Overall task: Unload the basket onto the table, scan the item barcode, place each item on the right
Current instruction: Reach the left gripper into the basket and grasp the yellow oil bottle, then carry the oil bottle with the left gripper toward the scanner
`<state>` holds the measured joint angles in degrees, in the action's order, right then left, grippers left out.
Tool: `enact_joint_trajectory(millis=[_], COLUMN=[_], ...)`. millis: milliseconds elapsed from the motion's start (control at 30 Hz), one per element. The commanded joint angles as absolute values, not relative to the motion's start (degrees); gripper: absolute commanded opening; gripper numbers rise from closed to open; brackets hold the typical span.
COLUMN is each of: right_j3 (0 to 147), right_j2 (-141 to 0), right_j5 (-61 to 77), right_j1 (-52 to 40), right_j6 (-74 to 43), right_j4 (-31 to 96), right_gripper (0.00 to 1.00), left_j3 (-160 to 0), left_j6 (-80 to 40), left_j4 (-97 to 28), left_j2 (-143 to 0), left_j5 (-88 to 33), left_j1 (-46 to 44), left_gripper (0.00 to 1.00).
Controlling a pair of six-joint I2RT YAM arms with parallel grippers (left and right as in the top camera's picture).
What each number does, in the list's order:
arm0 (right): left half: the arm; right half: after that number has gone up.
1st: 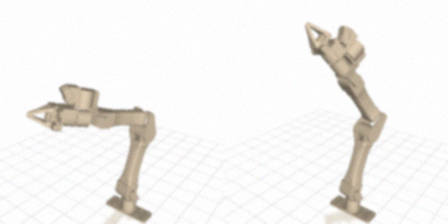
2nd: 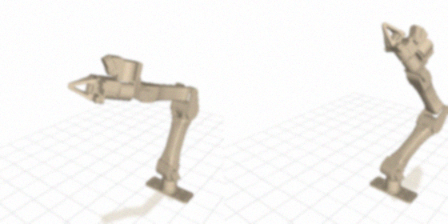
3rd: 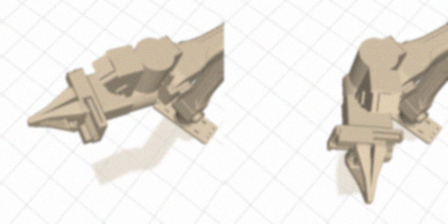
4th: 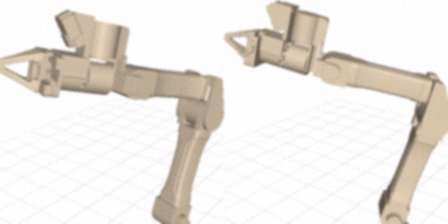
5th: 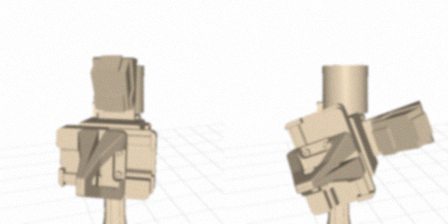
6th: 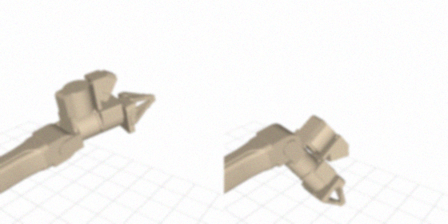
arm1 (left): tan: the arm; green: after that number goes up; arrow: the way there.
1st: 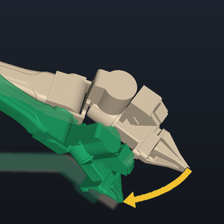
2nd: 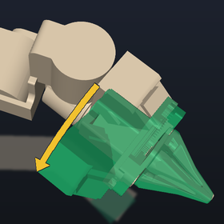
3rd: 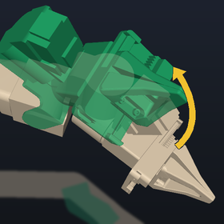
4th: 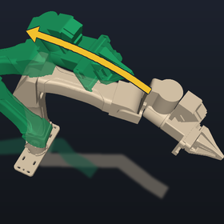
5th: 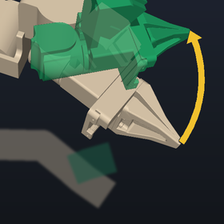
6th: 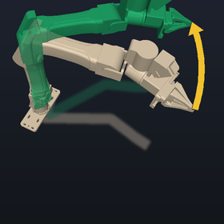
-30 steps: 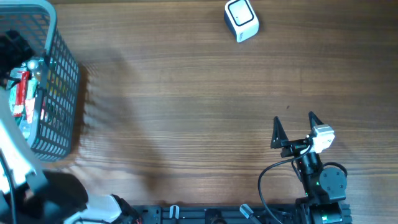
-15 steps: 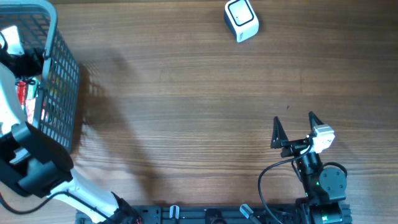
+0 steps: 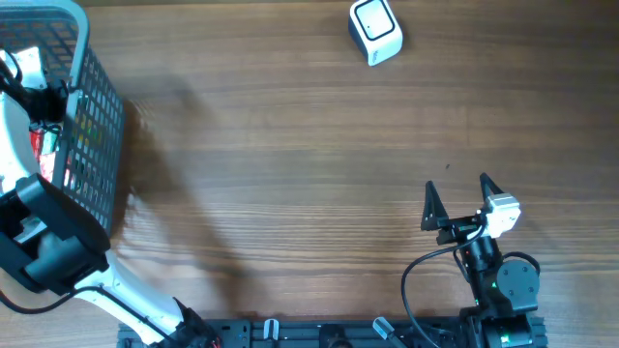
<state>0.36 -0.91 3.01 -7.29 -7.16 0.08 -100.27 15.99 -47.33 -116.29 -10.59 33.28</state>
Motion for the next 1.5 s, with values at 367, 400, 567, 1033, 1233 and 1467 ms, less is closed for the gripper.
enact_joint_trajectory(millis=[367, 400, 567, 1033, 1233, 1467], right_j3=[0.3, 0.3, 0.3, 0.3, 0.3, 0.3], right_j2=[-0.8, -0.8, -0.8, -0.8, -0.8, -0.8], right_j5=[3.5, 3.5, 3.5, 3.5, 3.5, 3.5], right_j1=[-7.0, -7.0, -7.0, -7.0, -7.0, -7.0], right_j6=[-6.1, -6.1, -6.1, -6.1, -6.1, -6.2], right_j4=[-0.1, -0.1, -0.1, -0.1, -0.1, -0.1], right_gripper=[1.00, 1.00, 1.00, 1.00, 1.00, 1.00], left_j3=[-102.4, -102.4, -102.4, -102.3, -102.3, -102.3], left_j6=[-0.2, -3.1, -14.8, -17.2, -21.3, -28.4], left_j4=[-30.6, -29.2, -31.4, -59.5, -59.4, -54.7], left_j2=[-88.6, -85.8, -75.2, -82.3, -95.9, -107.1], left_j5=[-10.9, -10.9, -10.9, -7.8, -3.6, 3.0], left_j1=[33.2, 33.2, 30.5, -7.2, -23.7, -36.4], left_gripper=[0.13, 0.13, 0.10, 0.04, 0.04, 0.04])
